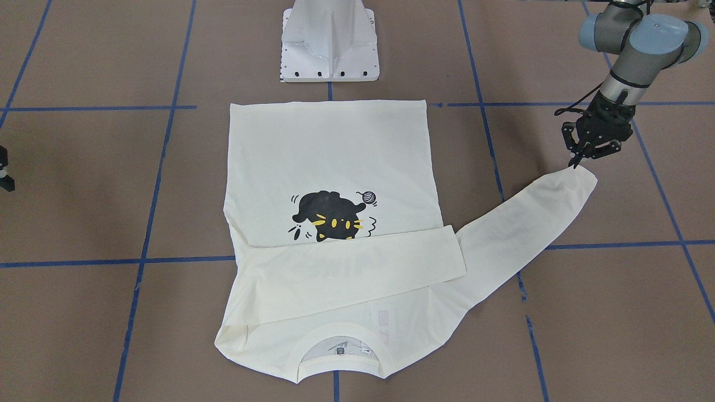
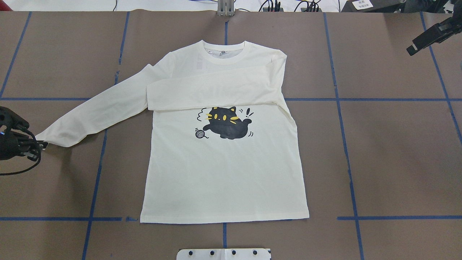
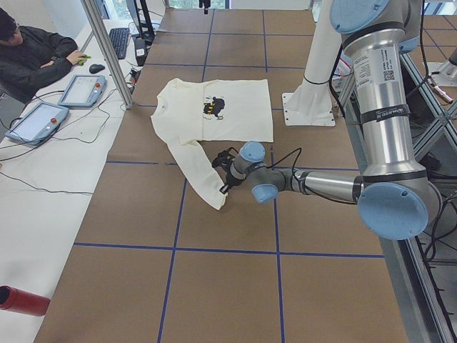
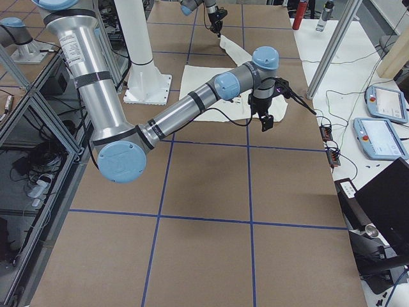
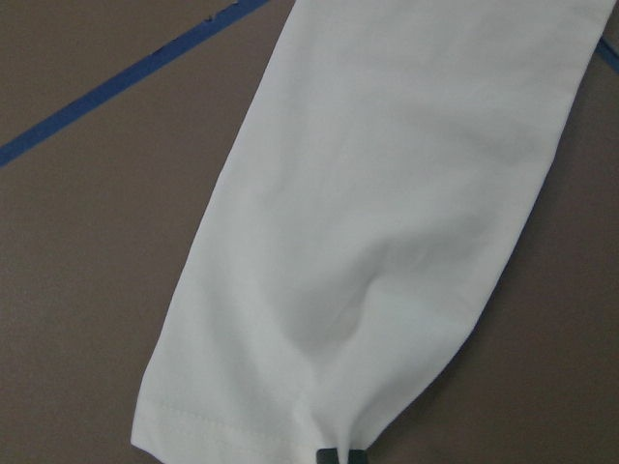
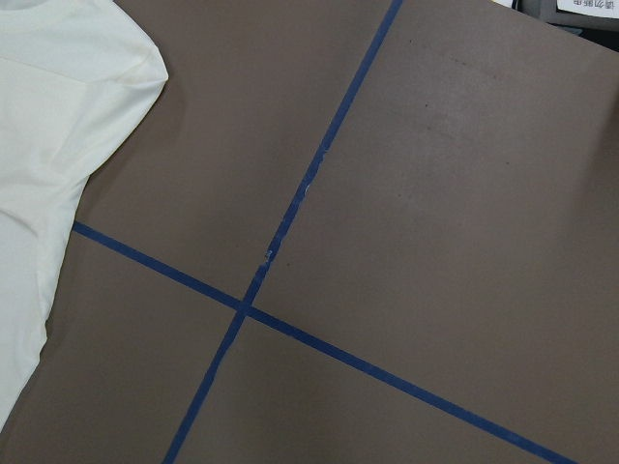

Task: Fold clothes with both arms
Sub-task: 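Grasp the nearer sleeve cuff with the left gripper while the right arm withdraws, then fold the held sleeve across the chest toward the other side, release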

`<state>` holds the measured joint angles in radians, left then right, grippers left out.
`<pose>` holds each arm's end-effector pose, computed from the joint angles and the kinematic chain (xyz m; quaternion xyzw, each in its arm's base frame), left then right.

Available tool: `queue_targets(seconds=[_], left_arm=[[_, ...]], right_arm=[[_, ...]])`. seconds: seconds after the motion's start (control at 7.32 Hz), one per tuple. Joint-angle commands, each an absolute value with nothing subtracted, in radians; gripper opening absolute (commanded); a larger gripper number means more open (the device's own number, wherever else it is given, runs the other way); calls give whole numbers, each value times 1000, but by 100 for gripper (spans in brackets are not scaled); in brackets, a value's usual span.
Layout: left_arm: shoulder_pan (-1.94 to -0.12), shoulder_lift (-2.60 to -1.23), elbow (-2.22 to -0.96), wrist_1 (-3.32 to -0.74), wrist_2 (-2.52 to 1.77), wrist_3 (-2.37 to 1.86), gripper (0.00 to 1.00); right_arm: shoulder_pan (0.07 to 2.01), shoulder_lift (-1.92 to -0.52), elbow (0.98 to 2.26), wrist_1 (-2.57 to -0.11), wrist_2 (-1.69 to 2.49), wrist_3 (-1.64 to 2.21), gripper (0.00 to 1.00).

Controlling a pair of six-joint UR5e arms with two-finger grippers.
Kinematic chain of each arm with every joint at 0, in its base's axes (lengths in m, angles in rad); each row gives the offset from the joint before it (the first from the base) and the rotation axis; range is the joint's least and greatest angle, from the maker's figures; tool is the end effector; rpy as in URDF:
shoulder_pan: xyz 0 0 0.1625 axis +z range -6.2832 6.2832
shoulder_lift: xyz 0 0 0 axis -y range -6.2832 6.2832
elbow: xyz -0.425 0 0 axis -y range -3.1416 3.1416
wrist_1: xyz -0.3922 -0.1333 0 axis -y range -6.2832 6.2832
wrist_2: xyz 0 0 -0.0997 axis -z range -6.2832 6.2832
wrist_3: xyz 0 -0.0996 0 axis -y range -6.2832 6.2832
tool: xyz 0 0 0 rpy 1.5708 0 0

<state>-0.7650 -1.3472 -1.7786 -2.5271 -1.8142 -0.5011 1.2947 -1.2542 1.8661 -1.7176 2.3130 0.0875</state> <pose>0.2379 -0.3799 0.5595 0.2913 0.3594 0.1887 0.8663 -0.0934 -0.5716 0.3620 0.1474 -0.3859 -0.1686 0.8949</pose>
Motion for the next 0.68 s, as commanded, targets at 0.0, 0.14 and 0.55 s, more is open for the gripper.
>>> queue_targets(seconds=[0.0,0.14,0.55], left_arm=[[-831,-1479,-1807,-2425,-1792,-499,0],[-872,-1632,-1807,-2266,-1795,-499,0],[-887,-2066,-1802,-1760,-1792,-564,0]], right_arm=[[1295,-1273,1865,-1717,2310,86,100],[1295,-1279,1864,-1717,2307,86,100],[1304,-1287,1865,-1717,2307,87,100]])
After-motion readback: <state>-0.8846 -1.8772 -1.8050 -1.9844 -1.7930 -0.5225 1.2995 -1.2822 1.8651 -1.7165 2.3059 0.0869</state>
